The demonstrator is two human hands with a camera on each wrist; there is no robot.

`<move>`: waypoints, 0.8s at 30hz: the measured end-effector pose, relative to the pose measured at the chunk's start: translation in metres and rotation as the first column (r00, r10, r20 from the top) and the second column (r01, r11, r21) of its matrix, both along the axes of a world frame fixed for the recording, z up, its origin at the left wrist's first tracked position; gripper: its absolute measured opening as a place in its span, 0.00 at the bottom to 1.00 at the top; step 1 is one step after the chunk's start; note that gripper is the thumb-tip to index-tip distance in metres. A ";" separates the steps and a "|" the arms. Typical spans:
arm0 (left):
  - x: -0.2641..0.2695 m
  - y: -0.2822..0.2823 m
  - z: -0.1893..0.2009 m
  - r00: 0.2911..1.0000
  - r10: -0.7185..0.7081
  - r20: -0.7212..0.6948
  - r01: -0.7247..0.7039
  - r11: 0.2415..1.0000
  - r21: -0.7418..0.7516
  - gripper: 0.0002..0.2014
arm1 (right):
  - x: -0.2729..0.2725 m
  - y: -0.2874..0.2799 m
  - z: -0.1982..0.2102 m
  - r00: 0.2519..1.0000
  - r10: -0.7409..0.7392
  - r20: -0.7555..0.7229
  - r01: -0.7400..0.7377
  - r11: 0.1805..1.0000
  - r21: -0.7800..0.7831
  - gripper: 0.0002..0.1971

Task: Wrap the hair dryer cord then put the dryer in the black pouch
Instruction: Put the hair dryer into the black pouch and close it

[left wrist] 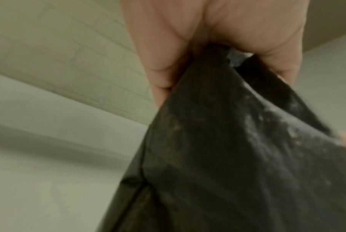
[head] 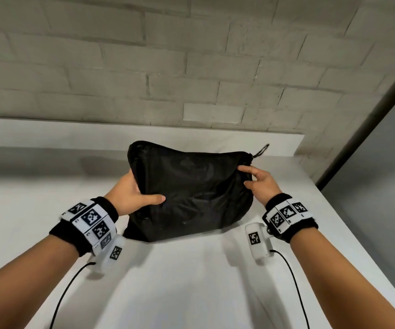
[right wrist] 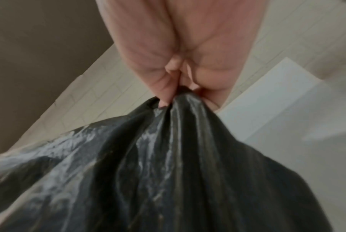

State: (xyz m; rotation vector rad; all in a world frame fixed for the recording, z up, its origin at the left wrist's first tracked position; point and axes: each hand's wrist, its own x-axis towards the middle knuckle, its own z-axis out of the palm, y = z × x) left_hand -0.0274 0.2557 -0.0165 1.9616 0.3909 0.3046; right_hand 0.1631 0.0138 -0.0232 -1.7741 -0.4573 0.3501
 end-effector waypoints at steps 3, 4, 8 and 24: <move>0.022 0.003 0.006 1.000 -0.007 -0.030 0.003 0.991 -0.132 0.26 | 0.023 -0.001 0.010 0.997 0.043 0.059 -0.039 0.997 -0.061 0.25; 0.029 0.006 0.007 0.998 -0.010 -0.068 -0.002 0.983 -0.181 0.24 | 0.030 -0.002 0.012 0.995 0.064 0.070 -0.057 0.993 -0.107 0.25; 0.052 0.017 0.006 0.980 -0.021 -0.200 -0.034 0.963 -0.268 0.36 | 0.055 0.001 0.019 0.983 0.170 0.070 -0.143 0.945 -0.296 0.24; 0.147 0.064 -0.006 0.919 -0.090 -0.383 -0.050 0.940 -0.339 0.09 | 0.144 0.043 0.005 0.956 0.279 -0.091 -0.284 0.798 -0.532 0.31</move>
